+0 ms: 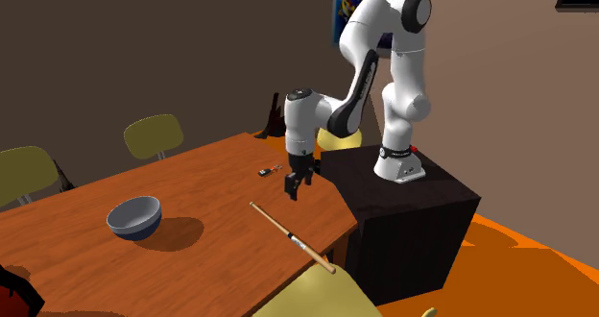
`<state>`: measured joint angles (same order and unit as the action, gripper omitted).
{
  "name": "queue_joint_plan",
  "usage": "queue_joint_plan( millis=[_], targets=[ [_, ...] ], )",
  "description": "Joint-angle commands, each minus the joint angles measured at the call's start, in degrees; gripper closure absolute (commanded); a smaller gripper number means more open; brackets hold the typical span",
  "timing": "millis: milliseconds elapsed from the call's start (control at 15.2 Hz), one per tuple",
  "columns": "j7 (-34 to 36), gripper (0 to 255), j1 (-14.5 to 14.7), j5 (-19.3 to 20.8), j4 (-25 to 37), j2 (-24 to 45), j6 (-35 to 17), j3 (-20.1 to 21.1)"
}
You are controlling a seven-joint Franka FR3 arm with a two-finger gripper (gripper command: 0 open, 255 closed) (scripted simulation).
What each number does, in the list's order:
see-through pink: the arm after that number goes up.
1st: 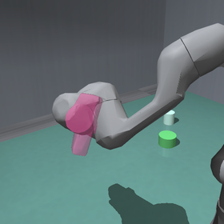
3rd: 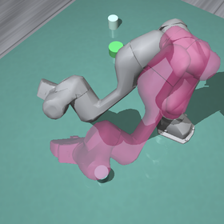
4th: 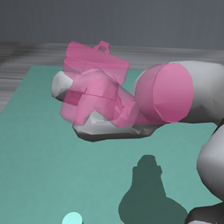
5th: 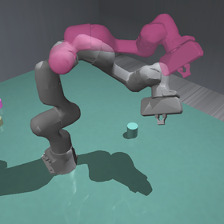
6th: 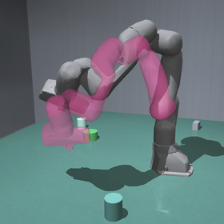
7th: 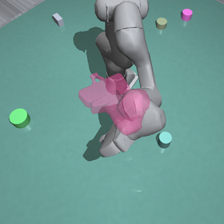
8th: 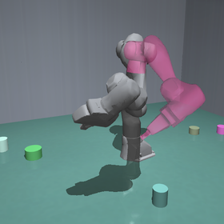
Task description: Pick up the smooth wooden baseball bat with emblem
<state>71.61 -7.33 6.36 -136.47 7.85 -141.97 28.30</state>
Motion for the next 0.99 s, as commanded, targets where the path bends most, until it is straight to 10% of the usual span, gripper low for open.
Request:
queue_joint_plan(
  millis=[0,924],
  targets=[
    [6.19,0,1.36,3.7,1.97,5.14,-2.35,-1.05],
    [22.39,0,9.98,13.01,15.55,27.63,-10.02,-11.06]
  ],
)
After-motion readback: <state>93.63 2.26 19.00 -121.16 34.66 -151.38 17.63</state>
